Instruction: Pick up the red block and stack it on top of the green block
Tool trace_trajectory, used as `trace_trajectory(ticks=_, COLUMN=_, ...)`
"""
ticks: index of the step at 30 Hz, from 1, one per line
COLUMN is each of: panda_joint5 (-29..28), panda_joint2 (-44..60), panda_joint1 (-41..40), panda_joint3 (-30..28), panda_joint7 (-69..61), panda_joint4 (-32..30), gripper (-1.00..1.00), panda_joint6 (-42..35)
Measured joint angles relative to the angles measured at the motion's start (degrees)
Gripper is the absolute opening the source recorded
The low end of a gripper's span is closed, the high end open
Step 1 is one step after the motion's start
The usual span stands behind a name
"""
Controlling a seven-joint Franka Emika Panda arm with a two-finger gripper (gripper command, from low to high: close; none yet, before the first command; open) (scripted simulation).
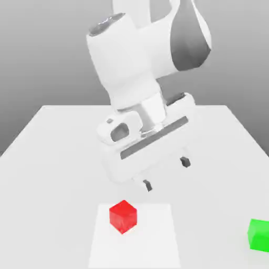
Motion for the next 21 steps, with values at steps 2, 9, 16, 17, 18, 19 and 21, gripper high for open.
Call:
trace_trajectory(ticks=2, panda_joint5=-0.06, panda_joint2=2.10, panda_joint1=0.16, panda_joint3=0.01, panda_joint7=-2.14, panda_joint4=-1.38, gripper=0.00, panda_joint6=1.58)
trace_trajectory(ticks=9, panda_joint5=-6.46, panda_joint2=6.25, panda_joint1=-0.03, panda_joint3=-1.23, panda_joint7=-5.21, panda_joint4=-6.78, gripper=0.00, panda_joint6=8.73)
trace_trajectory(ticks=16, panda_joint5=-28.36, panda_joint2=4.37, panda_joint1=-3.41, panda_joint3=-3.97, panda_joint7=2.72, panda_joint4=-12.54, gripper=0.00, panda_joint6=16.18)
trace_trajectory(ticks=17, panda_joint5=-30.06, panda_joint2=4.44, panda_joint1=-4.39, panda_joint3=-4.05, panda_joint7=3.42, panda_joint4=-12.78, gripper=0.00, panda_joint6=16.96)
trace_trajectory(ticks=18, panda_joint5=-30.60, panda_joint2=4.85, panda_joint1=-5.54, panda_joint3=-3.81, panda_joint7=3.56, panda_joint4=-12.82, gripper=0.00, panda_joint6=17.71)
trace_trajectory(ticks=19, panda_joint5=-30.52, panda_joint2=5.45, panda_joint1=-6.19, panda_joint3=-3.27, panda_joint7=3.37, panda_joint4=-12.75, gripper=0.00, panda_joint6=18.45)
trace_trajectory(ticks=21, panda_joint5=-29.31, panda_joint2=7.00, panda_joint1=-4.93, panda_joint3=-2.07, panda_joint7=2.40, panda_joint4=-12.50, gripper=0.00, panda_joint6=19.97)
